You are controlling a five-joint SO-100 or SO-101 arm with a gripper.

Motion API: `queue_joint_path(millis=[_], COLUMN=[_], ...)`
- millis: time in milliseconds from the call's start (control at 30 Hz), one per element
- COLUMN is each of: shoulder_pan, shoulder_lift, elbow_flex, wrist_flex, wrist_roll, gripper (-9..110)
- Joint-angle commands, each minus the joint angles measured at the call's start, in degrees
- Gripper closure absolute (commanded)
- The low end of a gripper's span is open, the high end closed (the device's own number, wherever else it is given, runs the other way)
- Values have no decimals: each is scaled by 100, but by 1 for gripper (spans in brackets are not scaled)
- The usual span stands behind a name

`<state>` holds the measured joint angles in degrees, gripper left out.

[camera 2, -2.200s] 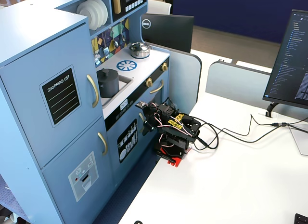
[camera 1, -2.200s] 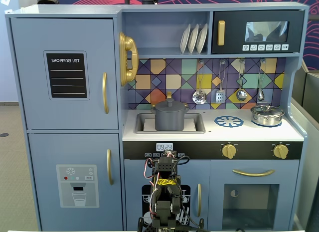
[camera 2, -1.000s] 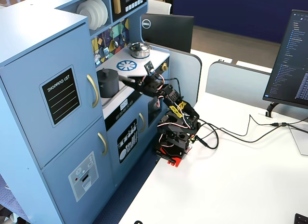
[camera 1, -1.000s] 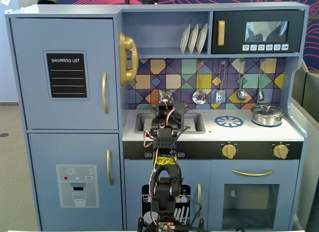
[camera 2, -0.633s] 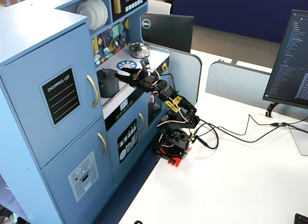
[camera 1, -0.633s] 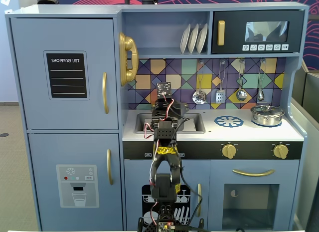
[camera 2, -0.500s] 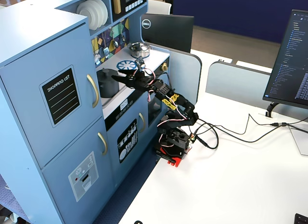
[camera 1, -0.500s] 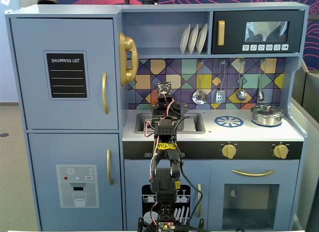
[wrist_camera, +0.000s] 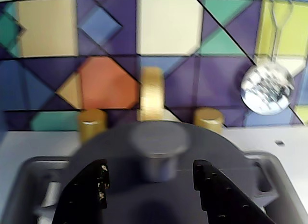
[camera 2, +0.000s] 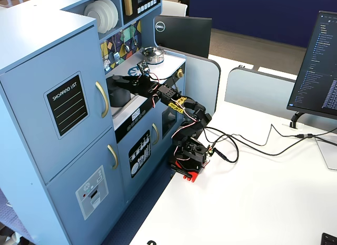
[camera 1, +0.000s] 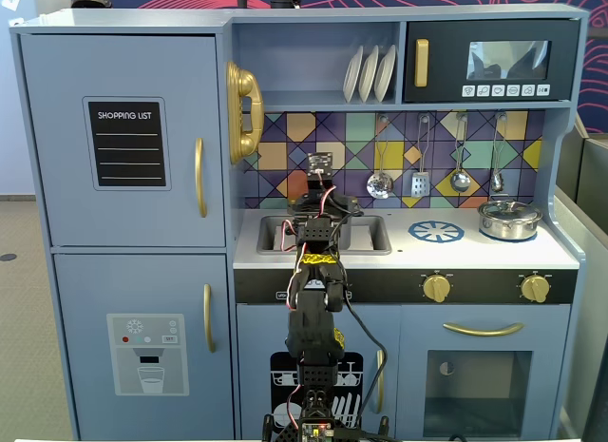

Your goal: Take off the lid from the gray recipient and place it on the counter

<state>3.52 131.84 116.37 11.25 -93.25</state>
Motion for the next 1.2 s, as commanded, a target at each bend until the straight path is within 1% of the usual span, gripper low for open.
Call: queue_joint_path(millis=[0, 567, 767, 933, 1167], shoulder_pan=[79, -88, -114, -123, 62], shoulder_lift=[-211, -1204, -1248, -1239, -1037], elbow_flex=[-527, -1292, -1301, -1433, -1854], wrist_flex=[-202, -334, -343, -562, -519], wrist_roll=[132, 167, 237, 316, 26], gripper=[89, 92, 101, 101, 102])
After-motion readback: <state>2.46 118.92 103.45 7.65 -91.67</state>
